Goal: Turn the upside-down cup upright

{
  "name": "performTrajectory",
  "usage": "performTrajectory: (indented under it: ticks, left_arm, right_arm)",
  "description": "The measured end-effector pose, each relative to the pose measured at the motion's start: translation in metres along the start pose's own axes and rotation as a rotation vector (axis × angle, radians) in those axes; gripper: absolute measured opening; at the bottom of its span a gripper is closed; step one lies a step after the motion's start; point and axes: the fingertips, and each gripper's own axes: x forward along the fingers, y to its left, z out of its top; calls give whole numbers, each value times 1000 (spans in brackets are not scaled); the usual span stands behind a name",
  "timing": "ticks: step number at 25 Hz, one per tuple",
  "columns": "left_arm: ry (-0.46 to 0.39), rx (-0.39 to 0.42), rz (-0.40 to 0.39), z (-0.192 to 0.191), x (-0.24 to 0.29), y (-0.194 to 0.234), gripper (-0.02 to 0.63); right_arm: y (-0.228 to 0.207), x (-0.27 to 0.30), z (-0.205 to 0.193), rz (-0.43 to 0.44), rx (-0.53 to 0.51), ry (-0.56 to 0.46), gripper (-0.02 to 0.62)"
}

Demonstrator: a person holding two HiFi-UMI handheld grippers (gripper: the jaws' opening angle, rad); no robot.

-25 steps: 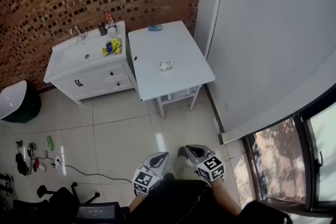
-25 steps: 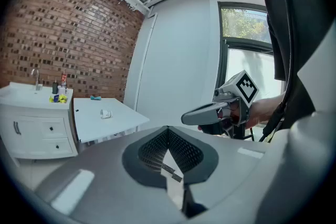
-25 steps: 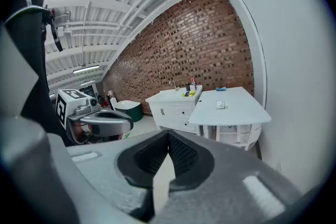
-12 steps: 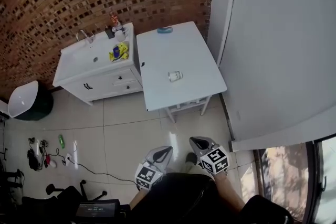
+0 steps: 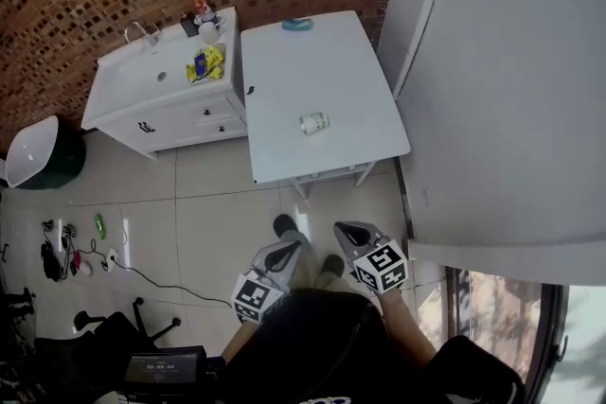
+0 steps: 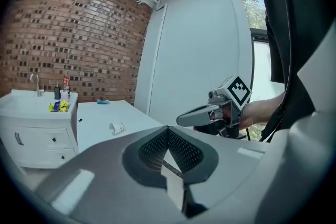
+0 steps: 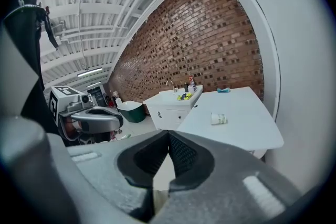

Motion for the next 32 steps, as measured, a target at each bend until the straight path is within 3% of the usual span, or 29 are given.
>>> performTrajectory:
  ticks: [13, 22, 31, 32]
  left_arm:
    - [-47, -8, -74, 42, 70, 122, 15]
    - [-39, -11, -132, 61, 87, 222, 15]
    - [-33, -14, -153, 75, 100, 275, 15]
    - [-30, -24, -149, 75, 102, 277, 15]
  right_arm:
    - [-80, 92, 55, -145, -27, 48, -8]
    - [-102, 166, 95, -227, -12, 64, -8]
    - [-128, 204, 95, -301, 20, 102, -6]
    - [-133, 208, 93, -302, 20, 113, 40]
